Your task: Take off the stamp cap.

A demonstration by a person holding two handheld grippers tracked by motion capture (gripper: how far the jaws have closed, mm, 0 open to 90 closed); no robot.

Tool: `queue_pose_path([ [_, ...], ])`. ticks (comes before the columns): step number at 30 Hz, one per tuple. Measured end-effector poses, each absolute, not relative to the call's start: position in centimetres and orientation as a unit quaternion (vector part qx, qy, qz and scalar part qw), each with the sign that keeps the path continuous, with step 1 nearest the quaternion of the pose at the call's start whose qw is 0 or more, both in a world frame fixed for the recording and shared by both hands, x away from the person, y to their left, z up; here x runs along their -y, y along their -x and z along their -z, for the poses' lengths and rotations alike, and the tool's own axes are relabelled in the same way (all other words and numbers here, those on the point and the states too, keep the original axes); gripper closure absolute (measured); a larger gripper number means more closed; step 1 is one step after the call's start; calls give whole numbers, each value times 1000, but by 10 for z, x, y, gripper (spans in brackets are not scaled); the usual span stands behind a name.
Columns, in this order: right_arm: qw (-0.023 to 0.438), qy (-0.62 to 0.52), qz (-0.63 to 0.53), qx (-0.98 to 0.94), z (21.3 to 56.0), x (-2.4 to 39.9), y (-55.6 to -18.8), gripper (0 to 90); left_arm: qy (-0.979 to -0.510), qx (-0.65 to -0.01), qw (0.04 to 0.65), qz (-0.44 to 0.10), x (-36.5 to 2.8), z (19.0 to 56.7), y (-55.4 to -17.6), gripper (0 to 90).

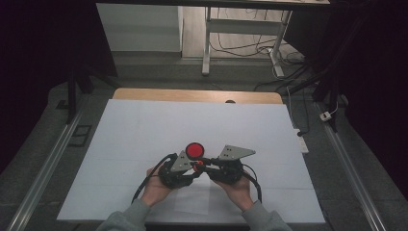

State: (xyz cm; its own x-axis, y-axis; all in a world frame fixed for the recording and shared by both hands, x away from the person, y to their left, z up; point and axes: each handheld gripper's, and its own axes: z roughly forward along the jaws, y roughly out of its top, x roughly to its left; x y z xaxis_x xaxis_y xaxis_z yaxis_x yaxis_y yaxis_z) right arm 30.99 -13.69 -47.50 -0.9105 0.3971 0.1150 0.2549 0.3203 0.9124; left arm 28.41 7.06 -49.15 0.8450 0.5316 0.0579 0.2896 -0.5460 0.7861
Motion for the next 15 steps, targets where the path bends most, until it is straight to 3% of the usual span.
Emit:
queue_pose_path([
  [15, 75, -201, -548, -809, 475, 136, -308, 728, -866, -236, 415, -150, -71, 492, -283, 651],
])
